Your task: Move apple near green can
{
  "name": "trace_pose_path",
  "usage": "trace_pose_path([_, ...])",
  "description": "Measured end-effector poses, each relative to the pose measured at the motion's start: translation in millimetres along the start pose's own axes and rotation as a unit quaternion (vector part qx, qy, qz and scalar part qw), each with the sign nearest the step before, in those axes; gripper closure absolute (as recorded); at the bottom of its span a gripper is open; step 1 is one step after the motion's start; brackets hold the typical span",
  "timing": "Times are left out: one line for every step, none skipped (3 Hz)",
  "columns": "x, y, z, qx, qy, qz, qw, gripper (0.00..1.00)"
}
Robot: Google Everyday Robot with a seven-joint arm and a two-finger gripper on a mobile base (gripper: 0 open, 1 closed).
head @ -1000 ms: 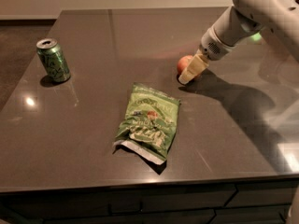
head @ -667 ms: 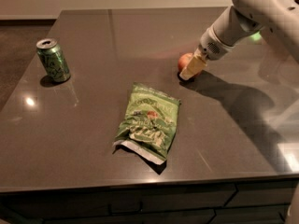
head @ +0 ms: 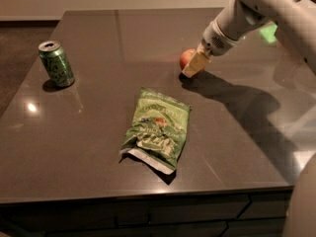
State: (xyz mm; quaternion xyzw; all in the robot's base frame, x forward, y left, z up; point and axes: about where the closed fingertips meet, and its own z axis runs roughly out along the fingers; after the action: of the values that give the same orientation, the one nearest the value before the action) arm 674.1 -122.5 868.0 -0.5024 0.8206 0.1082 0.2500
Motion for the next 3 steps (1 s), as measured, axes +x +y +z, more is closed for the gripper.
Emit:
trace_pose_path([-28.2,-1.4,9.2,-0.009,-0.013,-0.017,0.9997,1.0])
trace_pose_path([-63.4,3.1,23.8,-0.023,-0.029,-0.039,0.9986,1.0])
trace_pose_path([-96.1,20.8,38.0,-0.041,-0.039,-0.066,0.9962,1.0])
